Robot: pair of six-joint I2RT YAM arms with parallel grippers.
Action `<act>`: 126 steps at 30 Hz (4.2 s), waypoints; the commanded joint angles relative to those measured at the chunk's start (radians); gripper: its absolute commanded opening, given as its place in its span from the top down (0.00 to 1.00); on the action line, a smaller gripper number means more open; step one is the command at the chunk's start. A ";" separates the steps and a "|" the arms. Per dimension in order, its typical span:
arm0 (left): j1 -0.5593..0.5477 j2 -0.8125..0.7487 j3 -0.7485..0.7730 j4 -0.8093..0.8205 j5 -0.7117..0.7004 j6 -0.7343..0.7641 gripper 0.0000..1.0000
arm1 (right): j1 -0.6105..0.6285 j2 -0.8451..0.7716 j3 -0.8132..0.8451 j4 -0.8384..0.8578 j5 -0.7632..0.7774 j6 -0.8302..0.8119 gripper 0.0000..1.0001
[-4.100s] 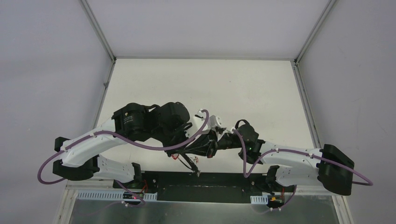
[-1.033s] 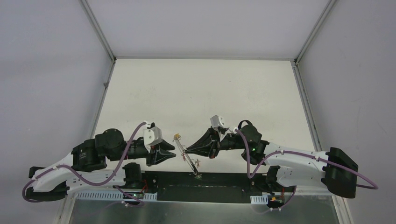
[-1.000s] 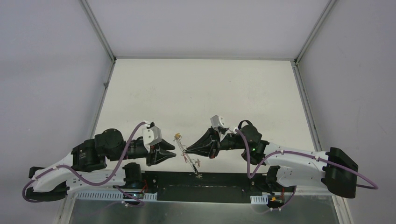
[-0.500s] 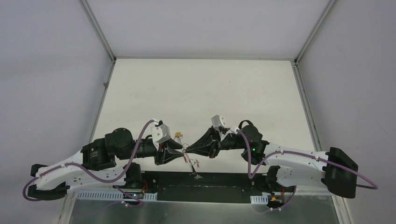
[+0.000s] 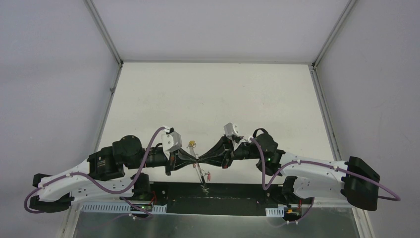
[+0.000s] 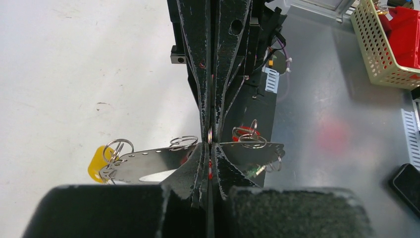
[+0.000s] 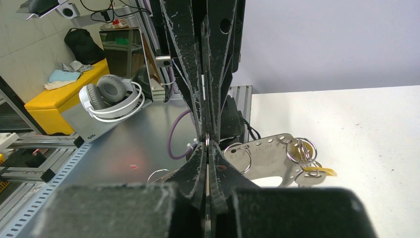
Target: Put the keys on the keyring
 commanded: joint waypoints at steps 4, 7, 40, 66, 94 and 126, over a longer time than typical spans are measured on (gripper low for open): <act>0.008 0.017 0.015 0.012 0.007 -0.021 1.00 | 0.002 -0.007 0.013 0.087 0.011 0.013 1.00; 0.008 0.041 0.029 -0.011 -0.011 -0.029 0.81 | 0.003 -0.006 0.014 0.087 0.009 0.012 1.00; 0.008 0.396 0.485 -0.529 -0.200 -0.124 1.00 | 0.002 -0.132 0.084 -0.324 0.134 -0.053 0.43; 0.007 0.485 0.616 -0.660 -0.266 -0.388 1.00 | 0.189 0.063 0.313 -0.756 0.370 -0.396 0.70; 0.008 0.547 0.641 -0.764 -0.240 -0.487 1.00 | 0.236 0.109 0.439 -0.941 0.596 -0.439 1.00; 0.008 0.548 0.583 -0.707 -0.159 -0.504 1.00 | 0.237 0.090 0.425 -0.922 0.581 -0.459 1.00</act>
